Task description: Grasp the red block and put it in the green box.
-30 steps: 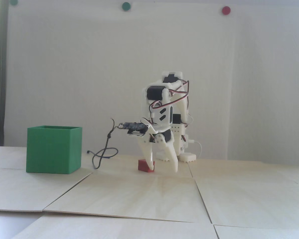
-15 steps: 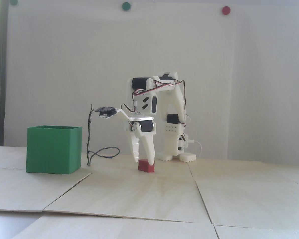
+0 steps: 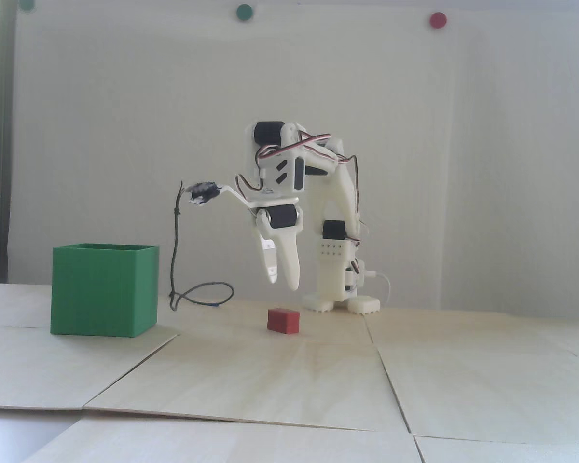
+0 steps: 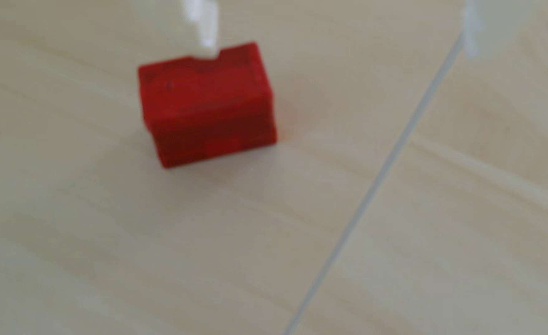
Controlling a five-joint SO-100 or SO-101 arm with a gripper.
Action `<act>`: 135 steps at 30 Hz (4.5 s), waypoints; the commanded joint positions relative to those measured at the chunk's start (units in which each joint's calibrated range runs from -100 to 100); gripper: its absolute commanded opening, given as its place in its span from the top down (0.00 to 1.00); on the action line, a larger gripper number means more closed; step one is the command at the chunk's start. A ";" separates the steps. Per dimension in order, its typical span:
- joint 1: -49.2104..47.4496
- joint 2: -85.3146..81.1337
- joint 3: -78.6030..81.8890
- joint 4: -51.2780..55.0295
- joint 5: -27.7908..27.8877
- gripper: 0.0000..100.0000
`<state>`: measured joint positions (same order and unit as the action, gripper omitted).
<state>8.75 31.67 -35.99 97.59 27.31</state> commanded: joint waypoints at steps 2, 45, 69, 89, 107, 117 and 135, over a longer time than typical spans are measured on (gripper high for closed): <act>3.43 -1.71 -4.12 1.91 -0.03 0.72; -0.43 -11.26 25.25 -12.09 11.48 0.72; 0.38 -11.18 25.96 -5.77 17.67 0.72; 1.10 -10.87 25.96 -6.27 17.62 0.98; 0.94 -11.03 25.34 -6.36 20.27 0.64; -0.67 -10.55 25.70 -6.61 25.58 0.64; -2.28 -10.47 34.48 -6.61 30.06 0.64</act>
<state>7.45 25.78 -2.95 90.68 57.00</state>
